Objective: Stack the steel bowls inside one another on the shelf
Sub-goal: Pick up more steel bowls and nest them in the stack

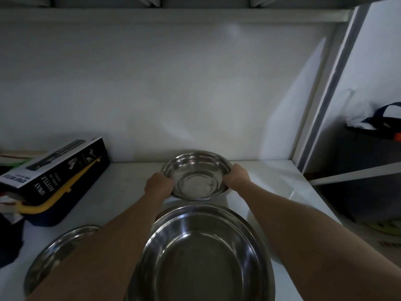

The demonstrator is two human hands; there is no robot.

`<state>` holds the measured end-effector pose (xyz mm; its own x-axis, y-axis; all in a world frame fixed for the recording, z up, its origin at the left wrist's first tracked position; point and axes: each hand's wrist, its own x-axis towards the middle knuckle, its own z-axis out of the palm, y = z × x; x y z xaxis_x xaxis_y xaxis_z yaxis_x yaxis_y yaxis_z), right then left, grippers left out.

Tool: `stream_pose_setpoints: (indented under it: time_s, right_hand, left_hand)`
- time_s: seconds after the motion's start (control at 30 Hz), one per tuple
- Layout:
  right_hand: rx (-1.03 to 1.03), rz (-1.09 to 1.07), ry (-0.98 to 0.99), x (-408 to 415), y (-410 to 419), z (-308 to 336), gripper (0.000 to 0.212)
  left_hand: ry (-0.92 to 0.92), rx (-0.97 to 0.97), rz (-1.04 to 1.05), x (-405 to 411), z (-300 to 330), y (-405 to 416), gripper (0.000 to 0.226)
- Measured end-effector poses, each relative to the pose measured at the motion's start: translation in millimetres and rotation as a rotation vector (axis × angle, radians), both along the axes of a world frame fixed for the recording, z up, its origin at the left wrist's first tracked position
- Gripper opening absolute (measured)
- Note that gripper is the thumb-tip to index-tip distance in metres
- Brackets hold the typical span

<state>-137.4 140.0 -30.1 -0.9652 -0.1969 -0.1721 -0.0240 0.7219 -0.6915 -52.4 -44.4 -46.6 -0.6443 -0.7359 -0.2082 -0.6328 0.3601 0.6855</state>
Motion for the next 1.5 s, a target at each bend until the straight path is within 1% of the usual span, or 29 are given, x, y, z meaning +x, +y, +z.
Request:
stream_pose_setpoints:
  time_s: [0.13, 0.27, 0.4, 0.63, 0.73, 0.83, 0.87, 0.93, 0.97, 1.07, 1.13, 1.2, 1.3, 1.33, 1.43, 1.5]
  right_hand:
    - [-0.024, -0.015, 0.051, -0.4, 0.6, 9.4, 0.029]
    - [-0.038, -0.003, 0.093, 2.6, 0.0, 28.9, 0.03]
    - [-0.045, -0.008, 0.092, 13.4, 10.4, 48.5, 0.03]
    - [-0.026, -0.024, 0.134, 55.9, 43.1, 81.7, 0.019]
    - [-0.023, 0.001, 0.153, 79.1, 55.9, 94.0, 0.02]
    - [-0.005, 0.026, 0.188, 103.8, 73.2, 101.6, 0.007]
    - [0.006, 0.035, 0.198, 110.9, 79.3, 101.3, 0.007]
    - [0.041, 0.049, 0.197, 123.6, 91.2, 98.3, 0.017]
    - [0.058, 0.053, 0.192, 129.8, 96.6, 95.9, 0.019]
    - [0.114, 0.087, 0.179, 145.5, 110.4, 87.5, 0.014]
    - [0.161, 0.107, 0.16, 152.4, 116.7, 79.4, 0.022]
    - [0.188, 0.126, 0.137, 157.2, 118.5, 70.4, 0.027]
    - [0.193, 0.139, 0.111, 158.6, 114.4, 62.3, 0.014]
    - [0.188, 0.141, 0.109, 157.7, 112.3, 59.2, 0.015]
    - [0.196, 0.154, 0.107, 157.6, 107.9, 50.0, 0.027]
    - [0.248, 0.19, 0.082, 150.9, 81.5, 26.0, 0.03]
  left_hand:
    - [0.033, -0.026, 0.032, 4.0, 9.1, 2.2, 0.036]
    - [0.068, -0.102, 0.047, 7.2, 28.3, 4.5, 0.039]
    - [0.089, -0.145, 0.037, 19.7, 49.9, 9.7, 0.04]
    - [0.157, -0.118, 0.021, 73.2, 82.4, 33.0, 0.034]
    - [0.191, -0.098, -0.012, 102.1, 96.6, 44.8, 0.028]
    - [0.216, -0.052, -0.046, 130.3, 100.9, 58.0, 0.017]
    - [0.216, -0.042, -0.045, 139.4, 99.7, 63.1, 0.02]
    - [0.186, -0.031, -0.036, 156.2, 94.7, 73.3, 0.028]
    - [0.16, -0.031, -0.033, 164.0, 92.0, 78.2, 0.027]
    - [0.102, -0.043, -0.032, 182.4, 83.4, 88.9, 0.019]
    - [0.071, -0.05, -0.028, 190.5, 78.2, 93.5, 0.014]
    - [0.041, -0.086, -0.017, 196.0, 73.2, 96.3, 0.018]
    - [0.025, -0.128, 0.023, 197.8, 68.0, 93.8, 0.027]
    - [0.02, -0.135, 0.02, 196.7, 65.0, 91.2, 0.026]
    - [-0.02, -0.165, 0.015, 195.4, 57.2, 90.2, 0.024]
    - [-0.094, -0.153, 0.018, 190.2, 30.0, 68.7, 0.026]
